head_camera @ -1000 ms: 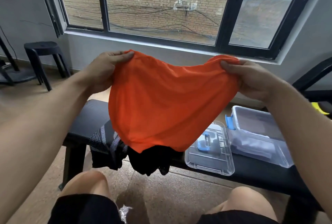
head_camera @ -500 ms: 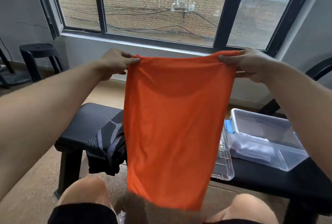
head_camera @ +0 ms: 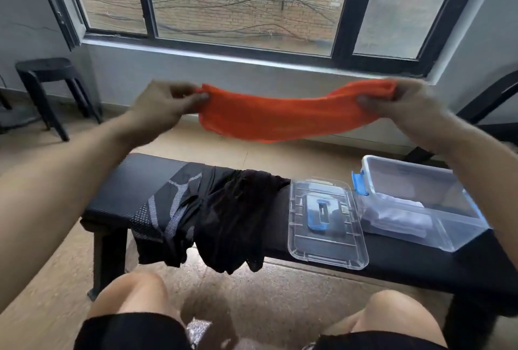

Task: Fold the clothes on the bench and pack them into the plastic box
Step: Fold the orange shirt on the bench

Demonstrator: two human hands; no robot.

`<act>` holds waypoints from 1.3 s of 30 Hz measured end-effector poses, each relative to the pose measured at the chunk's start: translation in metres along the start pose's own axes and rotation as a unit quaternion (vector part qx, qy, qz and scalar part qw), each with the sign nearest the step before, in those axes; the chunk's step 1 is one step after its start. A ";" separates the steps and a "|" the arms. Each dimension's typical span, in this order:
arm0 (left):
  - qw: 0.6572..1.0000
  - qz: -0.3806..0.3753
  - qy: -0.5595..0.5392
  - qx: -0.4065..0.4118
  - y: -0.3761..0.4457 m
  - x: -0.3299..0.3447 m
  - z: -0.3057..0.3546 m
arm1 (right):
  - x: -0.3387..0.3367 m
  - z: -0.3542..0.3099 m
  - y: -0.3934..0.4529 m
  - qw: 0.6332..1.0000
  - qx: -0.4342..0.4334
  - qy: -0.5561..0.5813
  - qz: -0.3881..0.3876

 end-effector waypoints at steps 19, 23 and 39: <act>0.898 -0.322 0.112 -0.278 -0.138 0.037 -0.176 | 0.145 0.116 -0.152 0.865 0.124 -0.184 -0.450; 0.880 -0.340 0.105 -0.315 -0.144 0.032 -0.180 | 0.150 0.112 -0.164 0.849 0.174 -0.111 -0.487; 0.951 -0.117 0.035 -0.284 -0.096 0.021 -0.200 | 0.146 0.141 -0.101 0.935 0.227 -0.045 -0.267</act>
Point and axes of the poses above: each hand's wrist, its own y-axis towards the middle knuckle, its own x-axis out of the palm, z = x × y, the point moved 6 cm from there along y, towards the middle knuckle, and after that the axes turned 11 degrees about -y, right-handed, at the moved point
